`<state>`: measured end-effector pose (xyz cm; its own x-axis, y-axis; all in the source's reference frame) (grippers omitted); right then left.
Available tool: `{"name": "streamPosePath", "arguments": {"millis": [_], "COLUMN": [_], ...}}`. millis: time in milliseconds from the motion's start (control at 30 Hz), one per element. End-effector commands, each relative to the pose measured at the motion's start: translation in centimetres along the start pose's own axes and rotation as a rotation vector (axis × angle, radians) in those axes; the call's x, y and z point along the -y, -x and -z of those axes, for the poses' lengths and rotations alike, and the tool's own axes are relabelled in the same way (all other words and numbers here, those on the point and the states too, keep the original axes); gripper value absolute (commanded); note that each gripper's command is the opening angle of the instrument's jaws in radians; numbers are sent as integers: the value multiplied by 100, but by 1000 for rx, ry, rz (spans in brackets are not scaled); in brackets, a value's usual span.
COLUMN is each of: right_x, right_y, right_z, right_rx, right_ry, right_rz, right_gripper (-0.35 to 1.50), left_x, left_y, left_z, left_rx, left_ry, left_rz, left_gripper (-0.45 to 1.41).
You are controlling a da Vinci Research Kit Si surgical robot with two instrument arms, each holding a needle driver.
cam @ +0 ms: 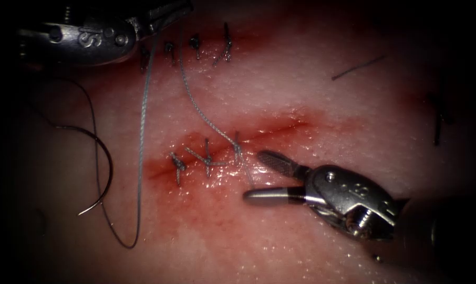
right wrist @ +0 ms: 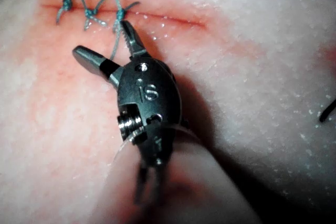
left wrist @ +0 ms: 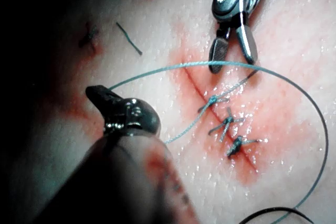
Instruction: Wound Closure
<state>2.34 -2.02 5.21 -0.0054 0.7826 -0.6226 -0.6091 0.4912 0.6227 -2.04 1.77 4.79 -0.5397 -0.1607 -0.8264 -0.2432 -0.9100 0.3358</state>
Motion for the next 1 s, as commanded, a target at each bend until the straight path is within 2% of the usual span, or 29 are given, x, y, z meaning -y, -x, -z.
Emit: {"name": "streamPosePath", "arguments": {"millis": [33, 167, 333, 633, 1000], "right_x": [2, -2, -5, -5, -3], "right_y": [0, -2, 1, -6, -6], "right_z": [-9, -17, -33, -60, -88], "right_rx": [-2, -4, 5, -2, -5], "right_ry": [-4, 2, 20, 52, 46], "right_rz": [6, 47, 105, 323, 353], "right_gripper": [93, 105, 128, 130, 133], "left_x": [-1, 3, 4, 9, 11], "left_y": [-5, -26, -48, -62, -78], "left_z": [-5, 3, 10, 15, 20], "left_rx": [0, -5, -8, -15, -24], "left_ry": [-9, -16, -16, -18, -24], "left_rz": [-7, -21, -24, -24, -20], "left_gripper": [-45, -45, -45, -45, -45]}}
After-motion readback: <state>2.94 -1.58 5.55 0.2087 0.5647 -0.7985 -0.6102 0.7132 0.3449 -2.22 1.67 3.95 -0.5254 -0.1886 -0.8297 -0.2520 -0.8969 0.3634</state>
